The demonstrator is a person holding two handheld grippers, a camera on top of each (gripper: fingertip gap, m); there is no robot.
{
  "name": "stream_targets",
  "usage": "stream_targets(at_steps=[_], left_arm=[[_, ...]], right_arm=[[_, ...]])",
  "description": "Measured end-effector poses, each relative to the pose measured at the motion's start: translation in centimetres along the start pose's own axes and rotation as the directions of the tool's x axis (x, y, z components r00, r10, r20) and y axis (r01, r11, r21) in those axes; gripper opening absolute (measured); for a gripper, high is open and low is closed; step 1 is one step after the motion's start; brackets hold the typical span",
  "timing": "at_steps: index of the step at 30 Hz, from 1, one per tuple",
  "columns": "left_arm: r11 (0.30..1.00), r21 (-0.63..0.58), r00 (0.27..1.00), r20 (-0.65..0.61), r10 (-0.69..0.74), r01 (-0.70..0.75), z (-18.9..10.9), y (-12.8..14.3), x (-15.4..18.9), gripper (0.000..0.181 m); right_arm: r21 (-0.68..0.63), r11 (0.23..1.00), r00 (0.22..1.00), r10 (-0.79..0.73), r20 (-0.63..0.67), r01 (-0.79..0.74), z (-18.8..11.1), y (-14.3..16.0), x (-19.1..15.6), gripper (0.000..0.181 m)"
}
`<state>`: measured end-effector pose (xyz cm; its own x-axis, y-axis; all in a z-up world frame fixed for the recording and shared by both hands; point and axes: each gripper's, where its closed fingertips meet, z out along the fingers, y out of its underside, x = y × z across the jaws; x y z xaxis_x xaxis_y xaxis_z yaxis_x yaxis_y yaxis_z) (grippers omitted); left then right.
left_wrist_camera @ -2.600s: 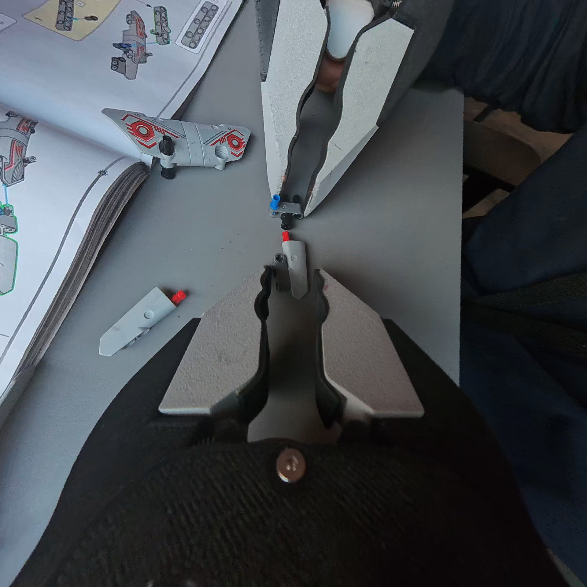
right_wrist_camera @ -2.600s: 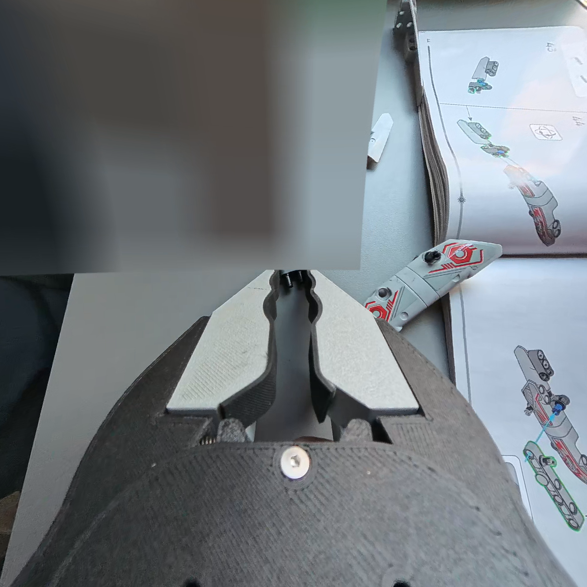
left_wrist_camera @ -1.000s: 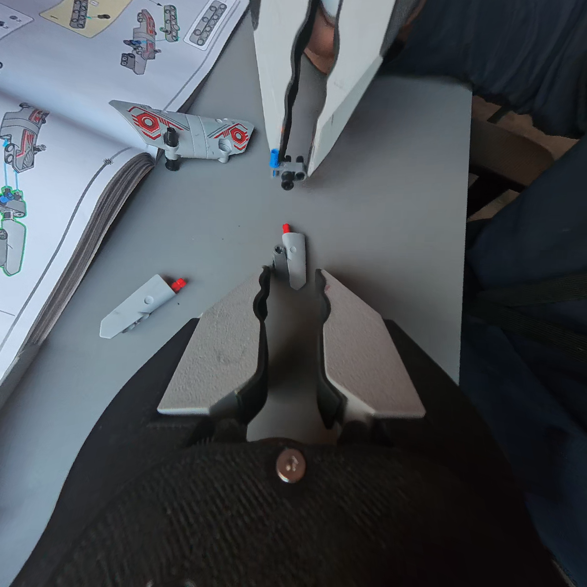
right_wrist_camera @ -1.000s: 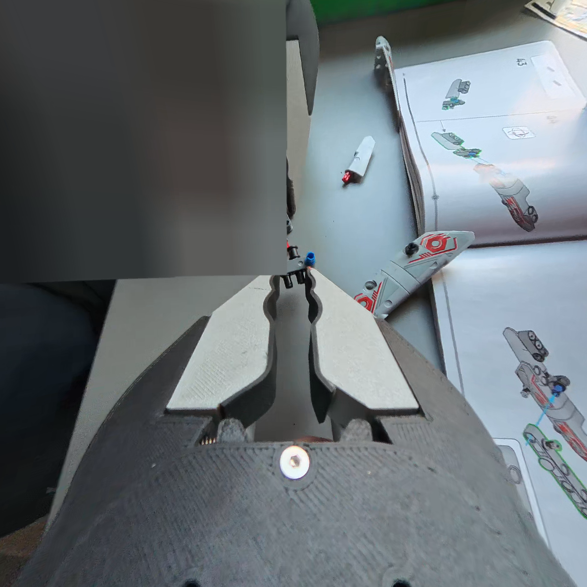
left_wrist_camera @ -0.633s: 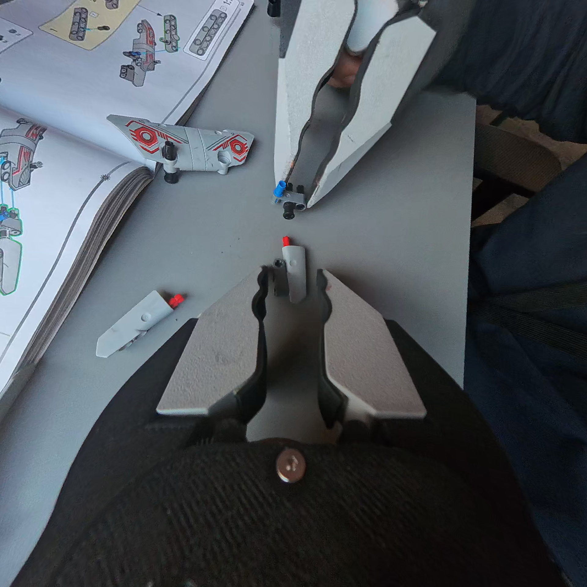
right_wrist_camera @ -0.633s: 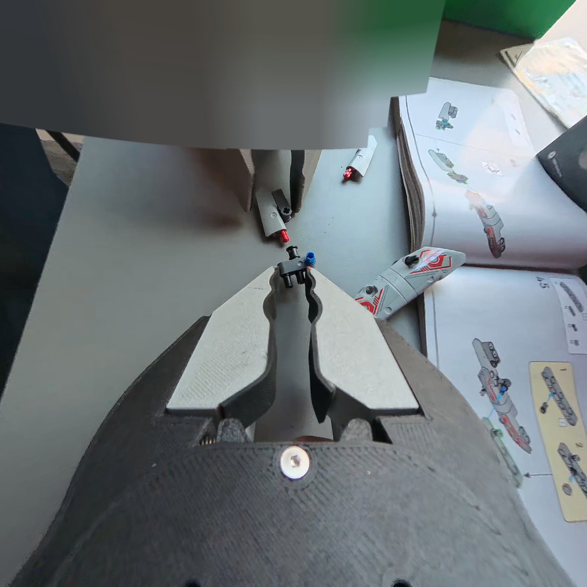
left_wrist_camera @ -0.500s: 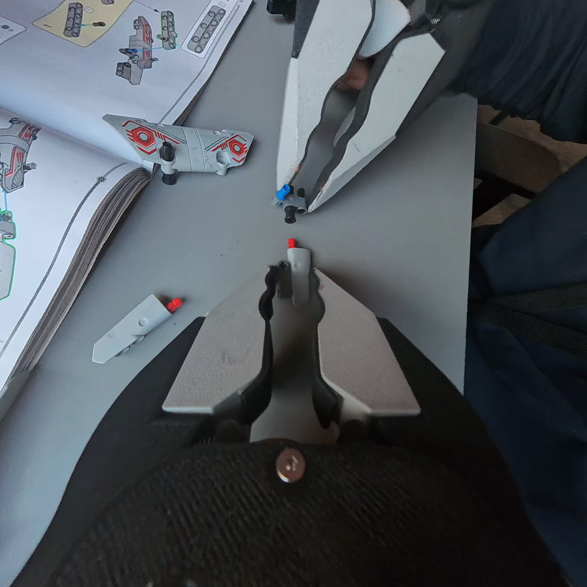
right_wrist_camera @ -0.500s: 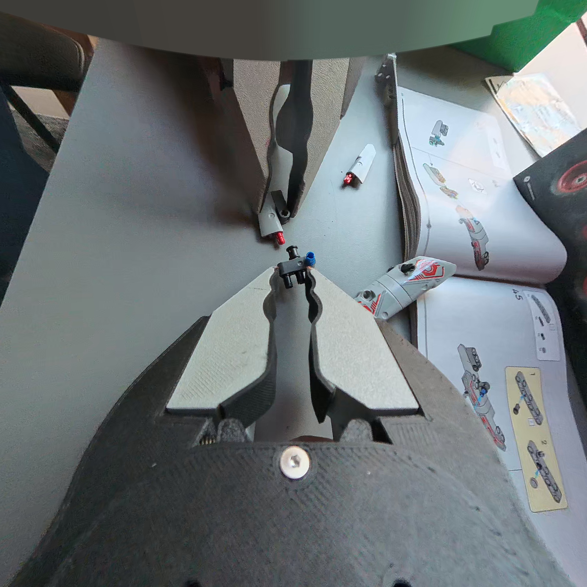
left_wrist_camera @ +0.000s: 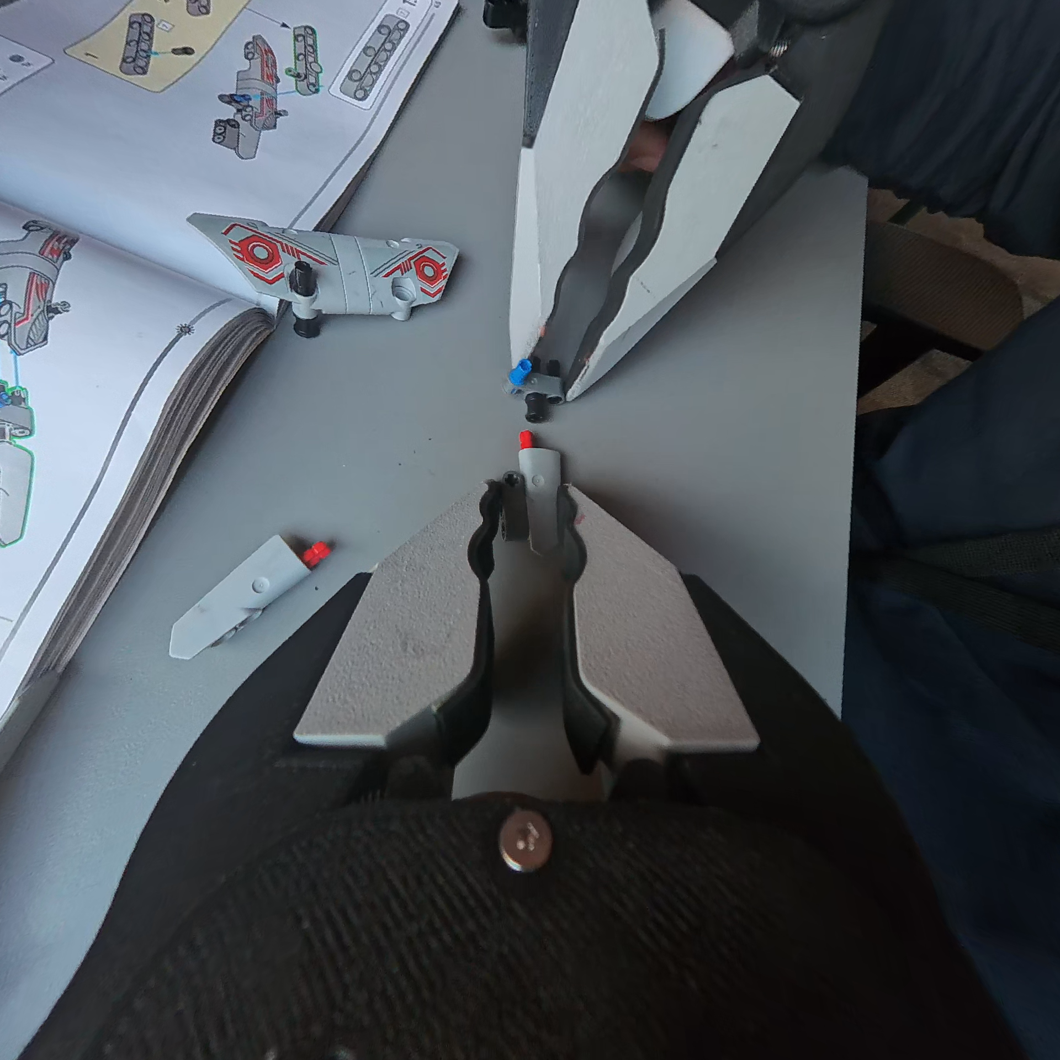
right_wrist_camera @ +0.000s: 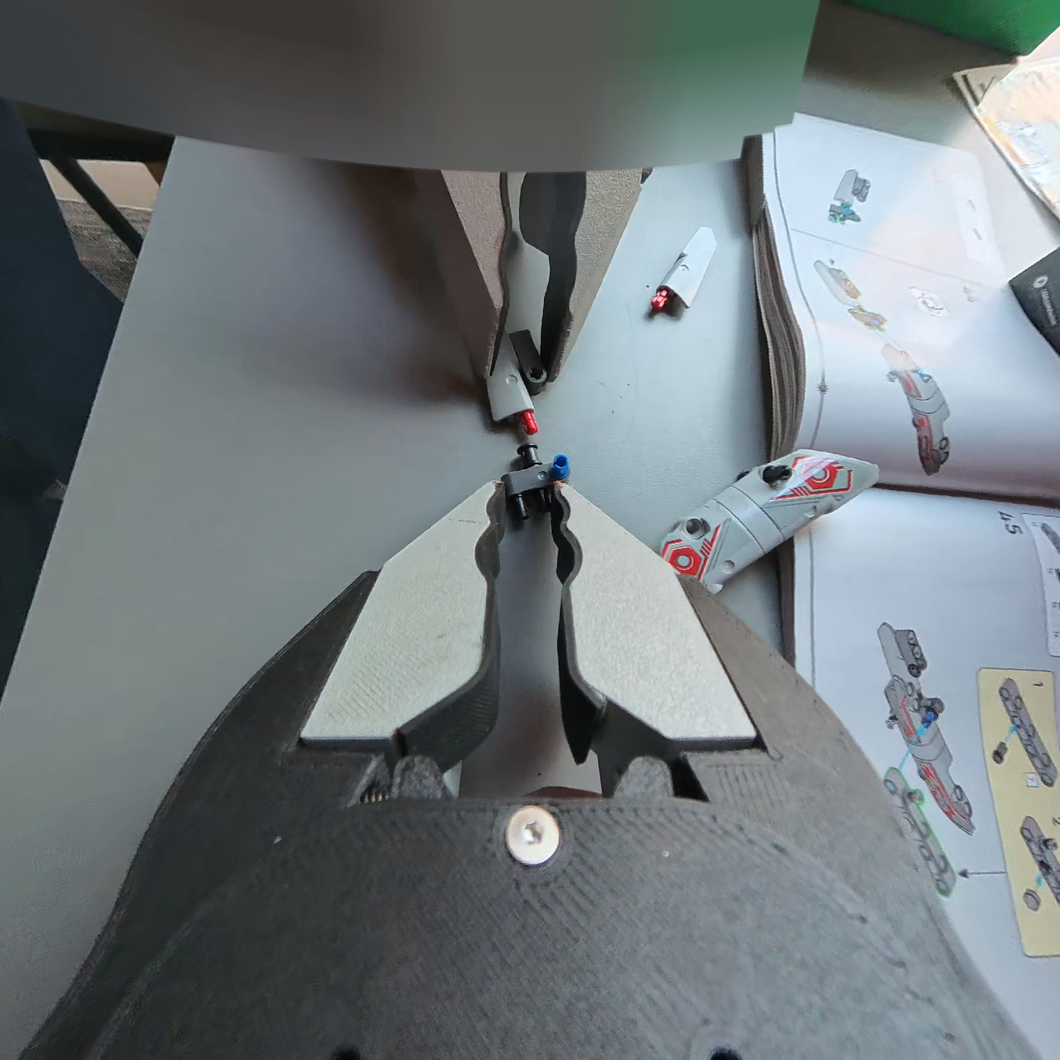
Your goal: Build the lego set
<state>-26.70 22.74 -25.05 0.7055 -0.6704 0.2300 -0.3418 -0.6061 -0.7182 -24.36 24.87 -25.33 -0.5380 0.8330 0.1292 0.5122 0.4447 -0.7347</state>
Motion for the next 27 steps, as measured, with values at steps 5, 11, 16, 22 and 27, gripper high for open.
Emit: stream_targets(at_steps=[5,11,16,22,27], left_arm=[[1.000,-0.001,1.000,0.003,0.014,-0.014,0.1,0.0,0.1,0.016],[0.999,0.024,0.999,-0.005,0.033,-0.033,0.0,-0.4,0.4,0.003],[0.999,0.017,0.999,0.004,0.035,-0.035,0.0,-0.3,0.3,0.003],[0.999,0.013,0.999,-0.001,0.038,-0.038,0.0,-0.2,0.5,0.009],[0.998,-0.001,0.998,0.005,0.067,-0.067,-0.7,0.5,0.4,0.023]], right_arm=[[-0.002,0.995,0.992,0.101,0.075,-0.101,0.0,0.0,-0.2,0.013],[0.006,0.977,0.968,0.208,0.142,-0.211,-0.2,-0.1,0.0,0.013],[-0.004,0.976,0.963,0.217,0.159,-0.219,-0.1,0.0,-0.1,0.013],[-0.004,0.973,0.960,0.229,0.162,-0.231,-0.2,0.0,0.0,0.013],[-0.005,0.974,0.964,0.223,0.147,-0.225,-0.5,0.3,-0.1,0.013]])
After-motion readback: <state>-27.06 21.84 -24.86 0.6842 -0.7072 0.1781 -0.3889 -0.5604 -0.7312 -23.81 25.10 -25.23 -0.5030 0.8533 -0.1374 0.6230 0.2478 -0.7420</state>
